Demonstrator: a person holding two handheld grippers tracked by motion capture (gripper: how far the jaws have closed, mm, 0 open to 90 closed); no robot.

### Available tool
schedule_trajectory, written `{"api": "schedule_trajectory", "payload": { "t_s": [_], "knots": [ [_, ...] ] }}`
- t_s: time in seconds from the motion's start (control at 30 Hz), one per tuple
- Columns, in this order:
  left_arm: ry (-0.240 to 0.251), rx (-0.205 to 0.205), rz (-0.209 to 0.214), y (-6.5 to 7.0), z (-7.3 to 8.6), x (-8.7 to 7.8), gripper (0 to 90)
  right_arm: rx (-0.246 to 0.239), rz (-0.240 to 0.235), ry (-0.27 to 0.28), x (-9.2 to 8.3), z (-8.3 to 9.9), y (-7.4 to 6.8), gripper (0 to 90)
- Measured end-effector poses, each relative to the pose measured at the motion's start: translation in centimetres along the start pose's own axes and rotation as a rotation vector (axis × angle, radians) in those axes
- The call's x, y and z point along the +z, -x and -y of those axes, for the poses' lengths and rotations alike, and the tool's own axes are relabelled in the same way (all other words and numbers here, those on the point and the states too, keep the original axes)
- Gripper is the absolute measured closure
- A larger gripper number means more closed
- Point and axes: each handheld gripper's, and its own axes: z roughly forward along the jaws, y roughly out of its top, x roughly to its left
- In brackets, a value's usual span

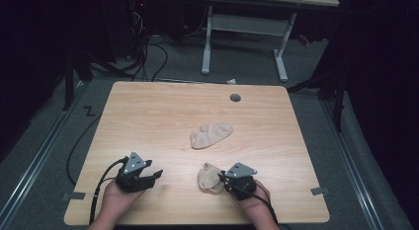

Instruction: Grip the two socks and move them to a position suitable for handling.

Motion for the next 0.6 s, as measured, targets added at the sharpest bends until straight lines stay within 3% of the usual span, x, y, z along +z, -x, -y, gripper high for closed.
{"api": "schedule_trajectory", "payload": {
  "t_s": [0.07, 0.17, 0.4, 0.47, 0.6],
  "knots": [
    [-0.002, 0.0, -0.003, 0.0, 0.0, 0.0, 43.7, 0.016, -0.001, -0.029, 0.4, 0.5, 0.8, 88.6],
    [0.002, 0.0, -0.005, 0.0, 0.0, -0.2, 43.8, 0.007, -0.033, -0.065, 0.9, 0.8, 0.6, 89.7],
    [0.003, -0.002, -0.006, -0.1, 0.0, -0.2, 43.8, -0.074, -0.131, -0.069, 1.0, 0.5, -2.7, 89.3],
    [0.003, 0.002, -0.005, 0.0, -0.1, -0.2, 43.9, -0.094, -0.143, -0.052, 0.8, 0.1, -3.7, 87.4],
    [0.002, 0.002, 0.003, 0.2, -0.1, 0.0, 44.0, -0.09, -0.152, 0.037, 0.6, -1.8, -4.7, 73.8]
  ]
}}
